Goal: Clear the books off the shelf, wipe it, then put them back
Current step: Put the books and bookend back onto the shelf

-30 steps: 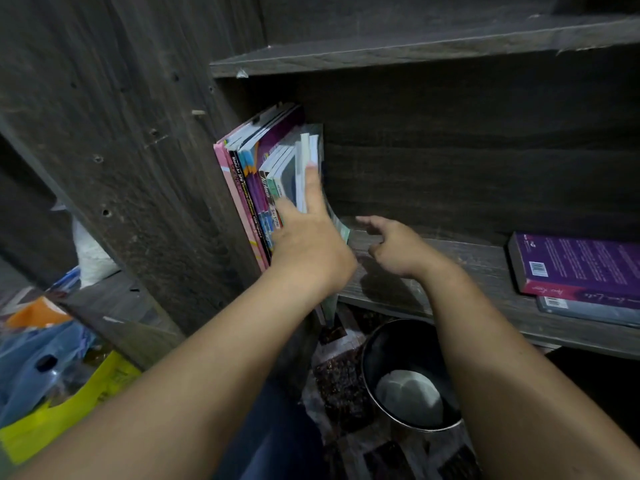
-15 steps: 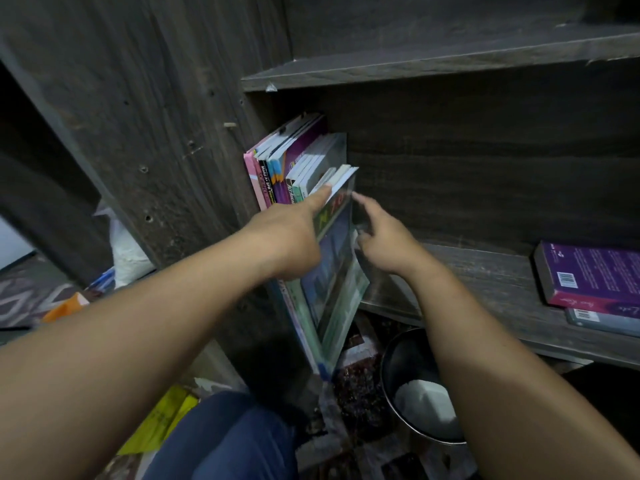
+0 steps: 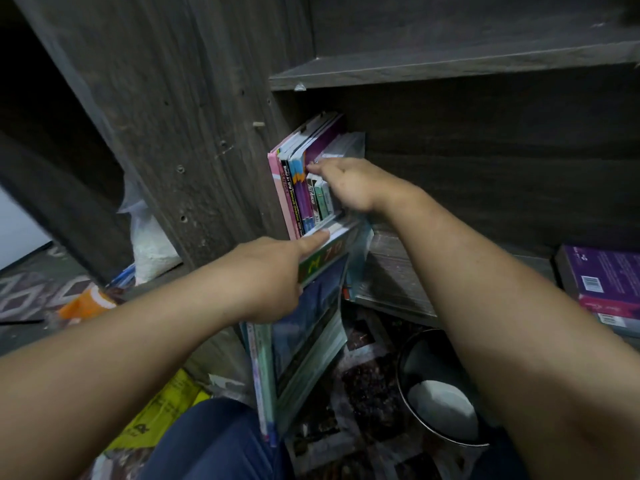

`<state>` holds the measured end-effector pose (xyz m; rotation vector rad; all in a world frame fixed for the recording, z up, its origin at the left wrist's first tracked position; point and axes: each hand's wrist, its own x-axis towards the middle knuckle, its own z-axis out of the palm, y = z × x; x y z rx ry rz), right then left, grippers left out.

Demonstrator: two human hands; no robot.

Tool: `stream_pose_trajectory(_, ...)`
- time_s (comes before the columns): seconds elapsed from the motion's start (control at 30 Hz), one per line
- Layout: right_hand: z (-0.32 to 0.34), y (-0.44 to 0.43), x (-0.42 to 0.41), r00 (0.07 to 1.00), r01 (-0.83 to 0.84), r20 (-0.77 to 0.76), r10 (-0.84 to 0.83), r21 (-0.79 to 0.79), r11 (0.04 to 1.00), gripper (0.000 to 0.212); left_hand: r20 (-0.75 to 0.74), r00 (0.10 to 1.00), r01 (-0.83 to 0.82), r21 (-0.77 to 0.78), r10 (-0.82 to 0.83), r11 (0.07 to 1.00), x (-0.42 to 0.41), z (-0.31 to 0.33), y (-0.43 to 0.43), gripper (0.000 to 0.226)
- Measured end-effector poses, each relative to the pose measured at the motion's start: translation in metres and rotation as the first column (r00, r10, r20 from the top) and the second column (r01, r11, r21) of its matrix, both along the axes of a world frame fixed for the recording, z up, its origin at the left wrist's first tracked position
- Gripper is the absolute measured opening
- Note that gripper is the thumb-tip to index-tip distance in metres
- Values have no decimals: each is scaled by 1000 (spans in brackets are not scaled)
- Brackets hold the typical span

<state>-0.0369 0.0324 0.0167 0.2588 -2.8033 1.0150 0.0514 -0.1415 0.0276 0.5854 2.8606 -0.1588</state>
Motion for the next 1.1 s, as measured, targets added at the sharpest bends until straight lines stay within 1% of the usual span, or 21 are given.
stream_pose_trajectory(0.1,3,0,1,996,44,-87,-26,206,978,35,35,999,-18,-17,18,1000,2,-1,-9,82)
stream_pose_trajectory(0.17,-2,5,1,995,85,-81,-61,337,938,37,39,999,-36,-9,36,999,1,4,-14,82)
stream_pose_trajectory(0.2,-8,10,0,992,115,-87,-89,367,923,36,41,998,-46,4,46,999,1,8,-17,81)
stream_pose_trajectory(0.23,-14,17,0,986,150,-124,-113,342,928,28,44,998,-55,22,54,998,0,13,-20,80)
stream_pose_trajectory(0.3,-28,36,1,955,235,-227,-191,184,954,12,43,997,-62,70,59,996,-1,24,-22,79)
stream_pose_trajectory(0.33,-35,46,3,937,270,-254,-240,93,958,15,32,998,-59,89,56,994,-1,30,-21,79)
stream_pose_trajectory(0.4,-41,59,9,923,315,-213,-321,-63,947,41,-2,999,-45,118,46,992,-3,40,-15,79)
stream_pose_trajectory(0.43,-41,61,12,921,323,-195,-338,-106,940,50,-26,999,-32,126,36,992,-5,45,-10,79)
stream_pose_trajectory(0.47,-41,62,13,922,320,-189,-339,-125,939,55,-51,998,-19,126,25,992,-8,50,-4,79)
stream_pose_trajectory(0.6,-35,58,12,925,317,-183,-334,-119,941,57,-142,990,4,115,12,993,-23,72,29,76)
stream_pose_trajectory(0.7,-35,60,12,929,318,-150,-338,-146,937,57,-215,977,0,9,2,1000,-41,83,49,71)
stream_pose_trajectory(0.8,-35,66,15,937,311,-109,-331,-162,936,57,-218,976,-37,-104,14,994,-58,93,57,71)
stream_pose_trajectory(0.87,-32,75,19,936,322,-85,-342,-185,928,55,-227,973,-70,-138,38,988,-66,99,56,69)
stream_pose_trajectory(0.97,-28,90,25,930,350,-57,-364,-172,921,55,-270,962,-71,-104,40,992,-73,98,58,70)
stream_pose_trajectory(1.03,-28,93,28,928,353,-69,-366,-148,924,56,-310,950,-45,-25,35,999,-73,88,64,69)
stream_pose_trajectory(1.1,-29,90,29,925,346,-121,-361,-125,930,57,-322,944,-41,89,68,995,-73,64,72,71)
